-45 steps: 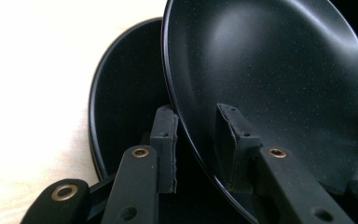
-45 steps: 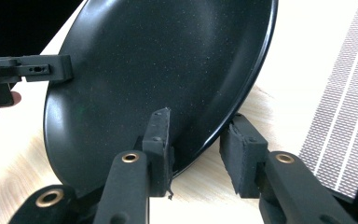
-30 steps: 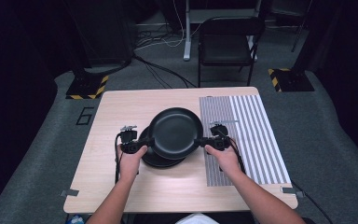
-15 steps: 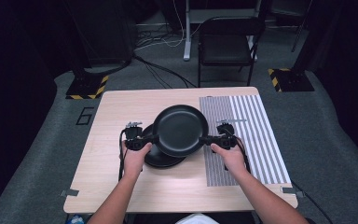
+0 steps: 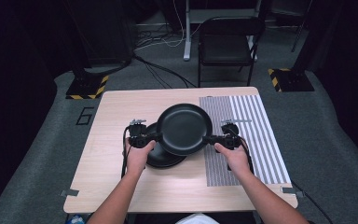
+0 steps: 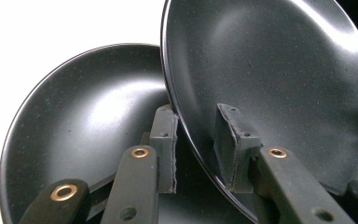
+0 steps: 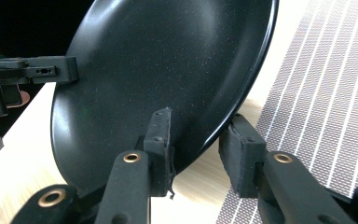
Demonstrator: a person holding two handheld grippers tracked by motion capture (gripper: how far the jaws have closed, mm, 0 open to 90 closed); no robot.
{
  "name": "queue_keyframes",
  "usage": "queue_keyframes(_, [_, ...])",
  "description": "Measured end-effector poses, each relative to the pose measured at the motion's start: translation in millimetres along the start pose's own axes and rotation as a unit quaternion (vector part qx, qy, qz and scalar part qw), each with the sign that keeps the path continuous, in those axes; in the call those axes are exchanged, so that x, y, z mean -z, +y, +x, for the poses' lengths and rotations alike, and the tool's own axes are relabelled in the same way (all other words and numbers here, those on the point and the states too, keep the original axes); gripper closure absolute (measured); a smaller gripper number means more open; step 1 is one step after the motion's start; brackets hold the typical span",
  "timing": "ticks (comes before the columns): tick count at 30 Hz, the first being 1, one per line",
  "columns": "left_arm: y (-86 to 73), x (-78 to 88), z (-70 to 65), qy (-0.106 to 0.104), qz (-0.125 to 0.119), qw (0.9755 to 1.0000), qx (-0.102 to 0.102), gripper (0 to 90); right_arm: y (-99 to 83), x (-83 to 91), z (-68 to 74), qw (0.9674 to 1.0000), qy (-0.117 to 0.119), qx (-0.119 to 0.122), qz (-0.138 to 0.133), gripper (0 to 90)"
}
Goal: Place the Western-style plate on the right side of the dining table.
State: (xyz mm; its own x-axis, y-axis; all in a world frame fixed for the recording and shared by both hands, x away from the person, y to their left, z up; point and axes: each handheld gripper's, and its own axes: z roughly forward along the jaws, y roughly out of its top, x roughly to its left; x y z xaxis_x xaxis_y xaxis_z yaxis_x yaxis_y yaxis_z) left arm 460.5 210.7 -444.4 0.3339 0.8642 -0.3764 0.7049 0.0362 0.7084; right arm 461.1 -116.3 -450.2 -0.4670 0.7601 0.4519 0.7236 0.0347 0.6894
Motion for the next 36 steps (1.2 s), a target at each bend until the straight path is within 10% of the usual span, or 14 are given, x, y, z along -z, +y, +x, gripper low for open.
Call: queue_keyframes(36, [17.6,-31.8,-38.4,-0.042,0.011,0.9984,-0.035,69.3,-8.0,43.5,-22.4,0.9979,-0.044,-0.026,-0.040,64.9])
